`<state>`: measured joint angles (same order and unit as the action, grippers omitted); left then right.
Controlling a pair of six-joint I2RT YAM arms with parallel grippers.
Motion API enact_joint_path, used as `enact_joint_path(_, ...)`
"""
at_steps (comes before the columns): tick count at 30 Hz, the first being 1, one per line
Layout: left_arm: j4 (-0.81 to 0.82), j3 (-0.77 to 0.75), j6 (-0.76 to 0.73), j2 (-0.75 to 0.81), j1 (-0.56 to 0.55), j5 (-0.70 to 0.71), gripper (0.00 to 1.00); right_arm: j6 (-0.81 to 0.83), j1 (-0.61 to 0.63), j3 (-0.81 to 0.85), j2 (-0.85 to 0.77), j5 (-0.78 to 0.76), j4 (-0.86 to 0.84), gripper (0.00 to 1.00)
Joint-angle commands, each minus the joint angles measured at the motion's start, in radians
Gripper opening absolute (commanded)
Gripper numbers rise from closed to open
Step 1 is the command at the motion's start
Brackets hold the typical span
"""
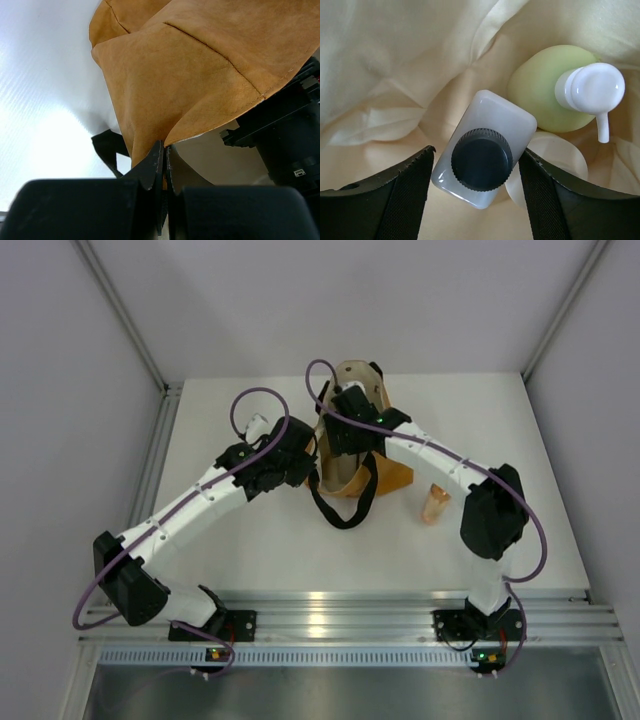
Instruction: Take the personal care products out of the canvas bag
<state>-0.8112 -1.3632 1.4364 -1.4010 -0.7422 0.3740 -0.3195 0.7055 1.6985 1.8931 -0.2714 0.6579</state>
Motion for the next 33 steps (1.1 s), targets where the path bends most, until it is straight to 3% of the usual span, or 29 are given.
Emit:
enact_joint_path(1,-0.023,0.015,-0.014,-0.007,0.001,0.002,0.0,-0.113,-0.02,0.035,-0.003,-0.02,-0.046,0.67)
enact_joint_path(12,-0.023,0.021,-0.013,-0.006,0.001,-0.003,0.0,-0.329,-0.005,0.067,0.038,-0.169,0.035,0.68)
enact_joint_path(19,-0.026,0.023,-0.01,-0.003,0.001,-0.001,0.0,-0.362,0.003,0.164,0.119,-0.203,0.117,0.6)
enact_joint_path(22,-0.026,0.023,-0.008,0.002,0.001,0.002,0.0,-0.378,0.015,0.171,0.12,-0.241,0.135,0.48)
enact_joint_path(23,-0.026,0.023,-0.008,0.0,0.001,0.002,0.0,-0.392,0.018,0.168,0.115,-0.255,0.135,0.39)
enact_joint_path(31,-0.026,0.027,-0.001,0.005,0.001,0.003,0.0,-0.411,0.022,0.181,0.083,-0.258,0.135,0.0)
enact_joint_path(33,-0.026,0.029,0.002,0.004,0.001,0.003,0.0,-0.403,0.023,0.206,0.069,-0.25,0.135,0.0)
